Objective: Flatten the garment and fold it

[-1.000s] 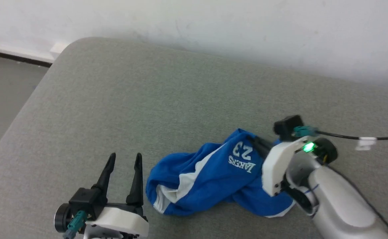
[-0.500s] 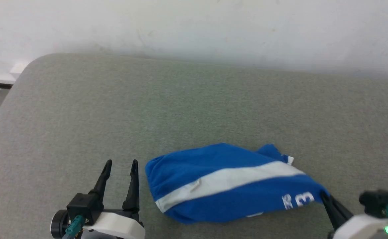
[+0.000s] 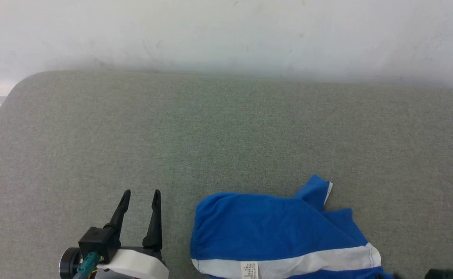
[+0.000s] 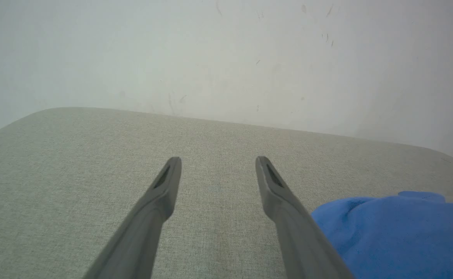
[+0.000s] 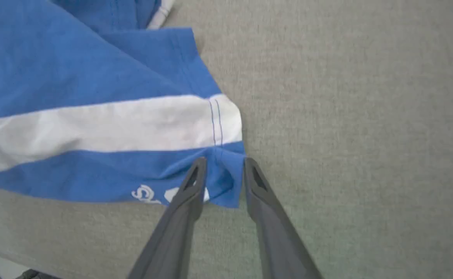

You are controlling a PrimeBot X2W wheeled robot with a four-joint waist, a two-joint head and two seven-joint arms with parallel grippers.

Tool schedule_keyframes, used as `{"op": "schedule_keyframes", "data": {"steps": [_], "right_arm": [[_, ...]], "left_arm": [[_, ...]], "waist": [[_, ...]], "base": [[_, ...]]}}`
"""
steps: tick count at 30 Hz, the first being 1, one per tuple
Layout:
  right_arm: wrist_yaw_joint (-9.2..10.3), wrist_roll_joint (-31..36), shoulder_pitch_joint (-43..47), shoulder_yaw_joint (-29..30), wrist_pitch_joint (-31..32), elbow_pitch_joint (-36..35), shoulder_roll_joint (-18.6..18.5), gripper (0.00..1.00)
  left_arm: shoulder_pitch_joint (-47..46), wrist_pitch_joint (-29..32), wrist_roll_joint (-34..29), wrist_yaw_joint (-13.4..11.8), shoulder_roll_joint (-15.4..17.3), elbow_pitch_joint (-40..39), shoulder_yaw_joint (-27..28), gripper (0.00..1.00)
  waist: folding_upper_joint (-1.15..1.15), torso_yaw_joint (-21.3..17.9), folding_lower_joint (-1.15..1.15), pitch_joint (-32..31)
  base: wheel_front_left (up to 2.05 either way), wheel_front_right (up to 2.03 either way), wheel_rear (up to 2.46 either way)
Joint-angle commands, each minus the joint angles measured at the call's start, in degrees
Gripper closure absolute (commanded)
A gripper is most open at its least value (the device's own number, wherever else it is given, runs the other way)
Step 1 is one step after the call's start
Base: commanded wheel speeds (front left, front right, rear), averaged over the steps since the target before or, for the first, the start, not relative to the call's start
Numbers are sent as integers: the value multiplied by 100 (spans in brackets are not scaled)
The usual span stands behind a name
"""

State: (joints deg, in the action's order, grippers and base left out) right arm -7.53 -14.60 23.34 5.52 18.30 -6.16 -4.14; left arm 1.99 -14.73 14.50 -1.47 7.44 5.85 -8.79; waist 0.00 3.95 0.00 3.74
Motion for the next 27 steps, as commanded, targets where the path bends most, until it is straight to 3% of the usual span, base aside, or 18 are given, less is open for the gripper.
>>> {"op": "schedule_keyframes", "data": {"steps": [1,12,17,23,27], "right_arm": [[4,-27,-122,-8,-181,-120,27,0],[4,246,-695,190,-1489,-778,67,0],[4,390,-866,208,-1697,-879,111,0],[4,401,-977,159,-1763,-949,123,0],[4,436,-1086,40,-1773,-1016,124,0]], "left_arm": [[33,-27,-30,24,11,18,23,0],[43,-3,-32,-17,38,-6,44,0],[-184,296,77,183,63,-69,-106,0],[-1143,1262,240,609,25,53,-603,0],[-1833,2235,398,818,-40,432,-1271,0]], "waist": [[0,-3,0,-6],[0,1,0,-145],[0,-18,0,-141],[0,-95,0,2],[0,-283,0,143]], "base": [[0,0,0],[0,0,0],[0,0,0],[0,0,0],[0,0,0]]}}
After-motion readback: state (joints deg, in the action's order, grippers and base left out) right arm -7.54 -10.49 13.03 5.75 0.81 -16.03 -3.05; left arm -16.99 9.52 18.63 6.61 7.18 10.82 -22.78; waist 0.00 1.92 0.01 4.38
